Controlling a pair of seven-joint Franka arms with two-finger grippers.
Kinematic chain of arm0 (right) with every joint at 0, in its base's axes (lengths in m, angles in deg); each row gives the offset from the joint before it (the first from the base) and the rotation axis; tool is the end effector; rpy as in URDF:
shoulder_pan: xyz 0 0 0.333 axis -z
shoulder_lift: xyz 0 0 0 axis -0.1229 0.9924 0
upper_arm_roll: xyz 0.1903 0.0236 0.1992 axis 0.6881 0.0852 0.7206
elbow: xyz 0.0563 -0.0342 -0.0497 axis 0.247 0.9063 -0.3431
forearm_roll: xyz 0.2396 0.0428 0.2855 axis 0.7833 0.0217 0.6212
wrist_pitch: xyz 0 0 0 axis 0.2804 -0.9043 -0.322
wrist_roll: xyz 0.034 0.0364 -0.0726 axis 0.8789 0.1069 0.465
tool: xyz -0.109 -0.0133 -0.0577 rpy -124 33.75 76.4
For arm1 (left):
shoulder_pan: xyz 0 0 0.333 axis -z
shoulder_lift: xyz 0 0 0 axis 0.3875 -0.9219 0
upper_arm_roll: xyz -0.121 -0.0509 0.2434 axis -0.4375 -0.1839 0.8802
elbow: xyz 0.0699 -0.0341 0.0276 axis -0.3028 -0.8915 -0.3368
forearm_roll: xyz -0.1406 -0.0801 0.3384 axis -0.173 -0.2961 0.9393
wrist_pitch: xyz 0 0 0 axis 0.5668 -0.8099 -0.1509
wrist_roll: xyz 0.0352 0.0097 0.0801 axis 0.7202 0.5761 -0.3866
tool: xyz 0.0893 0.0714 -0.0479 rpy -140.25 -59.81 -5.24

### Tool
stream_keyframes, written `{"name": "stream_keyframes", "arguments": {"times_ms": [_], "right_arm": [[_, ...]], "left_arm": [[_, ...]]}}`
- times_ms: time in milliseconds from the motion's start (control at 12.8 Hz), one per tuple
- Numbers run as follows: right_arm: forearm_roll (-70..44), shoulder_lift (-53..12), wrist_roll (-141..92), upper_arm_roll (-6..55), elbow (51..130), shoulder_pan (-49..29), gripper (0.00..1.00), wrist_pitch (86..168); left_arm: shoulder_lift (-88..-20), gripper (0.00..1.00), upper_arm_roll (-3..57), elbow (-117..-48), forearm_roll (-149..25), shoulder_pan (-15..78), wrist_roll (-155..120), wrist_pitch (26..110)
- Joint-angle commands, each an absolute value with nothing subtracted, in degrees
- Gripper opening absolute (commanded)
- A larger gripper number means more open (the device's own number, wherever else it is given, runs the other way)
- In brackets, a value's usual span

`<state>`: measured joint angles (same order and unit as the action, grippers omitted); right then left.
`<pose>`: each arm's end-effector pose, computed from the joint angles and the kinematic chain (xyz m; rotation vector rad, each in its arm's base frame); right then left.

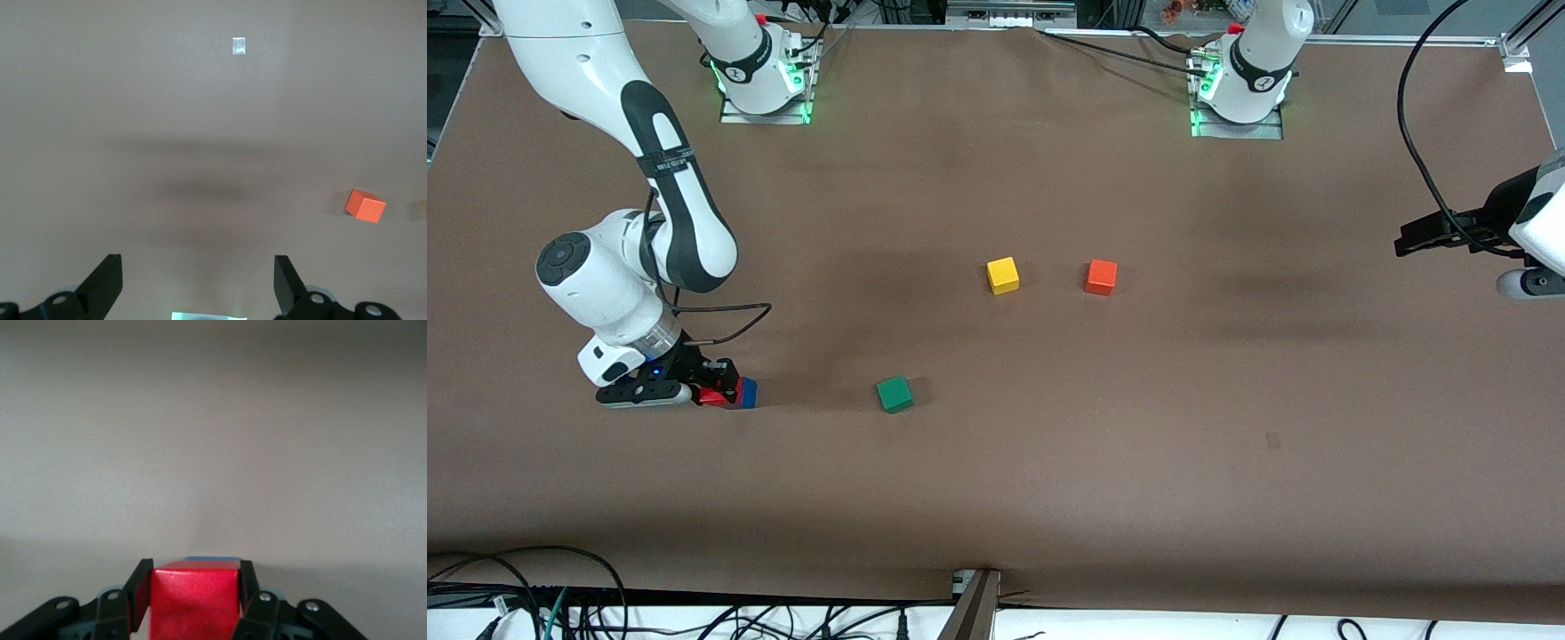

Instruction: Pass red block to right arm, stack on blue

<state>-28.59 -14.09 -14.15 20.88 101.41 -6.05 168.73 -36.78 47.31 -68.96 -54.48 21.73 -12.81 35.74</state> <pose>0.6267 0.0389 0.2156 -3.0060 -0.0830 -0.4890 0.5585 0.0264 0.5124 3.1058 0.1352 -0.2635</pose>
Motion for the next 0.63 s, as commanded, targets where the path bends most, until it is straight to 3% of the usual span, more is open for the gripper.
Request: {"name": "stream_keyframes", "arguments": {"times_ms": [0,78,157,314,549], "right_arm": [[-27.7,-13.5,-14.7,21.0,100.6,-6.4,0.1,169.7],[-27.7,-13.5,-14.8,21.0,100.6,-6.4,0.17,169.7],[-27.7,-13.5,-14.7,21.0,100.6,-6.4,0.34,169.7],[-27.7,-13.5,-14.6,21.0,100.6,-6.3,0.99,169.6],[-27.7,-13.6,-14.2,21.0,99.9,-6.2,1.0,169.4]], "left_arm": [[-37.7,1.0,47.2,-67.2,-53.8,21.5,-11.6,34.9],[-37.7,1.0,47.1,-67.2,-53.8,21.5,-11.6,35.0],[-37.7,1.0,47.1,-67.2,-53.9,21.5,-11.6,34.9],[-37.7,1.0,47.1,-67.2,-53.9,21.5,-11.6,35.0],[-37.7,1.0,47.1,-67.2,-53.9,21.5,-11.6,35.0]]}}
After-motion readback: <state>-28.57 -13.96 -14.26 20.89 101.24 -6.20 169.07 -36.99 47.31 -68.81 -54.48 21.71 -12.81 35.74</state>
